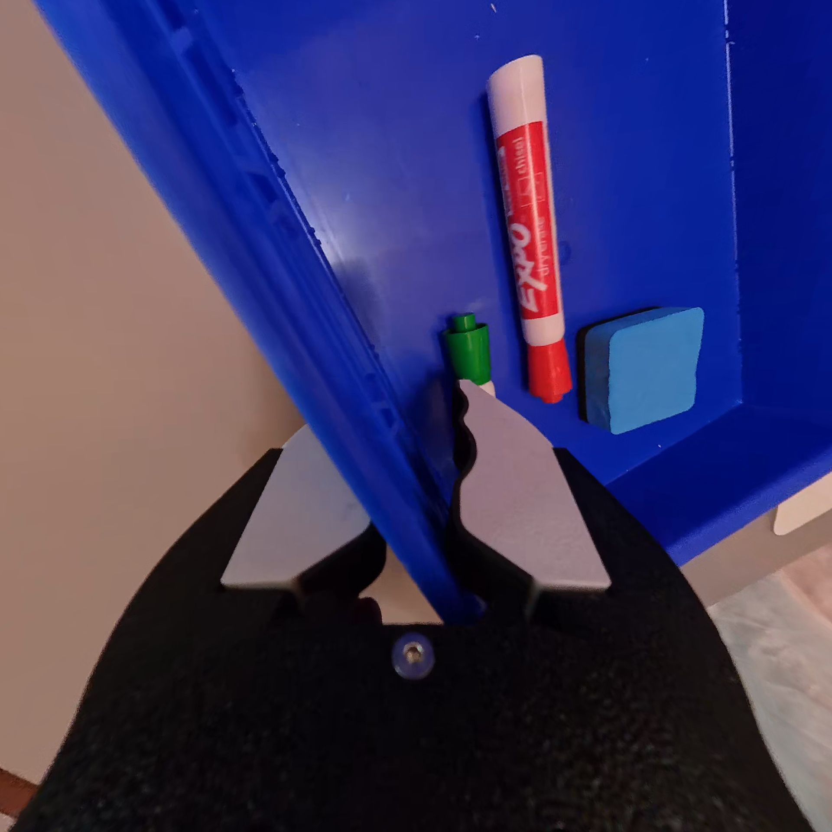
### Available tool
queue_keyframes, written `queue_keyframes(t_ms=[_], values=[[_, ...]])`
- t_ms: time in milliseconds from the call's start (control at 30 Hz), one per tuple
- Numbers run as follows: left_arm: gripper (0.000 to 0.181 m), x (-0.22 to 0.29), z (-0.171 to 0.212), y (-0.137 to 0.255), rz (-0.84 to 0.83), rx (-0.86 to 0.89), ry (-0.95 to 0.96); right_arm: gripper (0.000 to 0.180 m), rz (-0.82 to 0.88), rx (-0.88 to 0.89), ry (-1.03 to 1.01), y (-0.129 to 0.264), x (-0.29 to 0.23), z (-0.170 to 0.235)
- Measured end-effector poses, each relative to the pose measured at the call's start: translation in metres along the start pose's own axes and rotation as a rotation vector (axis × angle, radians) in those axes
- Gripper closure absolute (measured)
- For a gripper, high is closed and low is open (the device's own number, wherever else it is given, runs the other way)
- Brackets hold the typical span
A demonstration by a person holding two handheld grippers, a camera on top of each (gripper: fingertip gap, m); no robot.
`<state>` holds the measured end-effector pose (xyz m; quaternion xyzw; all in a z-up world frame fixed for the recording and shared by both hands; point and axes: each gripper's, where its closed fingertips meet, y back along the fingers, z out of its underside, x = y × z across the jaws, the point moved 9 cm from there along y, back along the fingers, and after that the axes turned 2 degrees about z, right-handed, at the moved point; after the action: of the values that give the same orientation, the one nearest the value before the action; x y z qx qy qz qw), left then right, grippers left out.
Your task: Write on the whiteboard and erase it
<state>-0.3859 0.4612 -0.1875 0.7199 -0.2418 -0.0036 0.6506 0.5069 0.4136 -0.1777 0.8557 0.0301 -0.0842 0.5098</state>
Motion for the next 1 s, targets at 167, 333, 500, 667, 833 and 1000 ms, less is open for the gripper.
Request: queue_keyframes(t_ms=[167, 333, 500, 667, 833, 1000], values=[[0.152, 0.0, 0.0, -0.01, -0.023, 0.04, -0.027, 0.17, -0.003, 0.007, -0.001, 0.0, 0.001, 0.0], [0.15, -0.001, 0.001, -0.014, -0.011, 0.068, -0.043, 0.17, 0.09, -0.002, 0.075, 0.001, -0.006, 0.0], [0.143, 0.001, 0.0, -0.015, -0.029, 0.079, -0.085, 0.166, 0.138, 0.029, 0.08, 0.004, -0.007, 0.0], [0.13, -0.001, 0.0, -0.015, -0.099, 0.13, -0.117, 0.132, 0.367, 0.147, 0.097, 0.026, -0.008, -0.003], [0.097, -0.001, -0.002, -0.011, -0.279, 0.153, -0.187, 0.119, 0.62, 0.215, 0.247, 0.054, -0.031, -0.003], [0.087, 0.009, -0.005, -0.001, -0.437, 0.185, -0.293, 0.098, 0.628, 0.253, 0.302, 0.075, -0.071, 0.003]])
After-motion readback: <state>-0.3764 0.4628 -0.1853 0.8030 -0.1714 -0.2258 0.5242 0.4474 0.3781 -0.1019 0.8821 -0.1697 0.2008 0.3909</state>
